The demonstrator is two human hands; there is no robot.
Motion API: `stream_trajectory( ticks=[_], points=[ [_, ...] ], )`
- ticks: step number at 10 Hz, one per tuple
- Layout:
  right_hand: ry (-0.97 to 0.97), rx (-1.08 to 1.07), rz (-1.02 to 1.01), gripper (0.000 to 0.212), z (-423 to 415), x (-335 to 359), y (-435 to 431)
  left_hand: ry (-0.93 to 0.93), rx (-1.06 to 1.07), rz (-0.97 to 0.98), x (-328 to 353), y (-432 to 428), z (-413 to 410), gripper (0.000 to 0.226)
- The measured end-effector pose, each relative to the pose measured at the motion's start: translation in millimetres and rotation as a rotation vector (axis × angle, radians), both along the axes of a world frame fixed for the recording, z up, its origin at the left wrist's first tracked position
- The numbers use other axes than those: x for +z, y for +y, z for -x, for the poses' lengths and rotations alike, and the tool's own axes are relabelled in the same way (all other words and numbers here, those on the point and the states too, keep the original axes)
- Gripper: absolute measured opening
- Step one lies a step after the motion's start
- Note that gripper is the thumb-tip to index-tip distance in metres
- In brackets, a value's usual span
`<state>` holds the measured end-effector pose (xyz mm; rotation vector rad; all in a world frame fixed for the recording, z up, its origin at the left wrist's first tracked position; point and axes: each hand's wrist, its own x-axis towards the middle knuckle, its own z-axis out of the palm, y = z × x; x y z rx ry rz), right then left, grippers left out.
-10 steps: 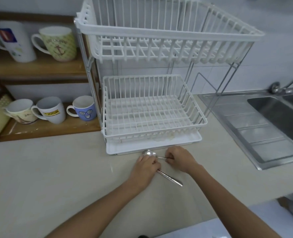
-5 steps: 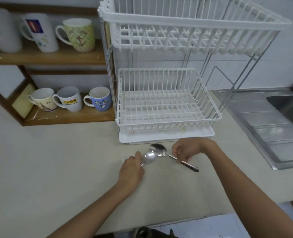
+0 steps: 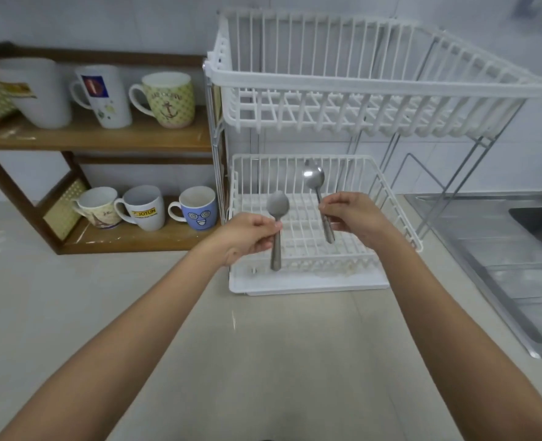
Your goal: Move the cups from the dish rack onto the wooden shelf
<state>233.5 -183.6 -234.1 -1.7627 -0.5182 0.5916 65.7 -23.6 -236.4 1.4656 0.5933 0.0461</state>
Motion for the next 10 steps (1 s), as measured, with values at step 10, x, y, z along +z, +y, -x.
stream_trajectory(
  ticks=[10],
  points=[
    [-0.257, -0.039, 0.435, 0.019, -30, -91, 81, 0.292, 0.312, -0.543, -78, 23, -93, 0.023]
  ],
)
